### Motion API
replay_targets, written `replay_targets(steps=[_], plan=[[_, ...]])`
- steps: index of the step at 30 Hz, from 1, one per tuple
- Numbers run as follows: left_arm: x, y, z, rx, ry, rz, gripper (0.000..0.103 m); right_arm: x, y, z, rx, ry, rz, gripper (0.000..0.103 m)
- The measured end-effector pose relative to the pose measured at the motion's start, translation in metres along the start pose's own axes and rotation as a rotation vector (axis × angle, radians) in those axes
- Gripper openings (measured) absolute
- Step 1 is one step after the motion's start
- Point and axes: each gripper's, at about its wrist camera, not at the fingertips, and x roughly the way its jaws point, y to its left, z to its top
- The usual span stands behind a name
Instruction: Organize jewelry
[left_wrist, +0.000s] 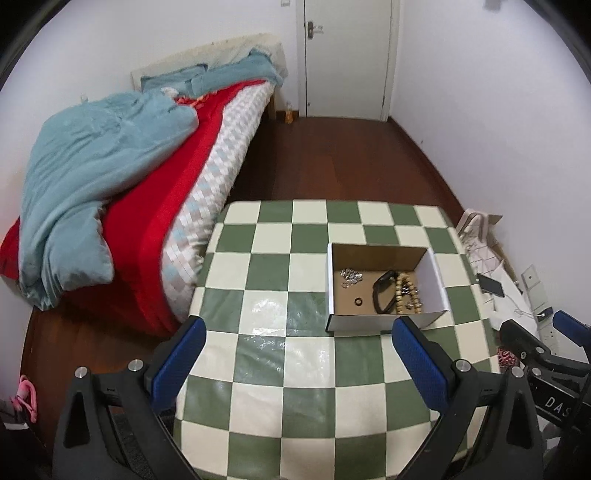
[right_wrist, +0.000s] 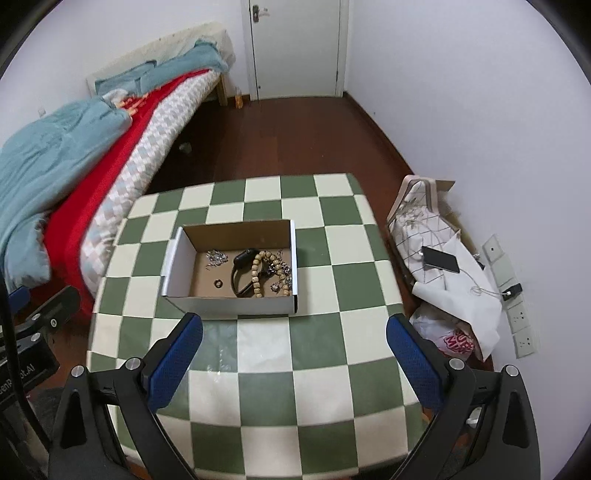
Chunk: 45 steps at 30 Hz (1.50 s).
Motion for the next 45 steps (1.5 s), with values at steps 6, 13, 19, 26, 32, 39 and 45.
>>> replay_targets(steps=[6, 13, 19, 26, 32, 39, 45], plan=[[-0.062, -0.002, -0.002, 0.02, -0.067, -0.027, 0.103, -0.071, -0.008, -0.008, 0.006, -0.084, -0.003, 0.101], [-0.117, -0.009, -0.003, 0.031, -0.115, -0.069, 0.103, -0.139, -0.015, -0.014, 0.005, -0.156, 0.001, 0.101], [-0.138, -0.012, -0.007, 0.031, -0.102, -0.078, 0.103, -0.182, -0.019, -0.017, 0.003, -0.187, -0.005, 0.103], [-0.151, -0.015, 0.0, 0.031, -0.107, -0.061, 0.103, -0.201, -0.024, -0.012, -0.002, -0.178, -0.014, 0.103], [-0.15, -0.016, 0.013, 0.002, -0.126, -0.039, 0.103, -0.201, -0.027, 0.005, -0.005, -0.168, -0.03, 0.103], [-0.138, -0.016, 0.025, -0.018, -0.125, -0.01, 0.103, -0.185, -0.025, 0.029, -0.01, -0.147, -0.029, 0.103], [-0.127, -0.014, 0.028, -0.02, -0.097, 0.0, 0.103, -0.17, -0.02, 0.036, -0.018, -0.126, -0.021, 0.103]])
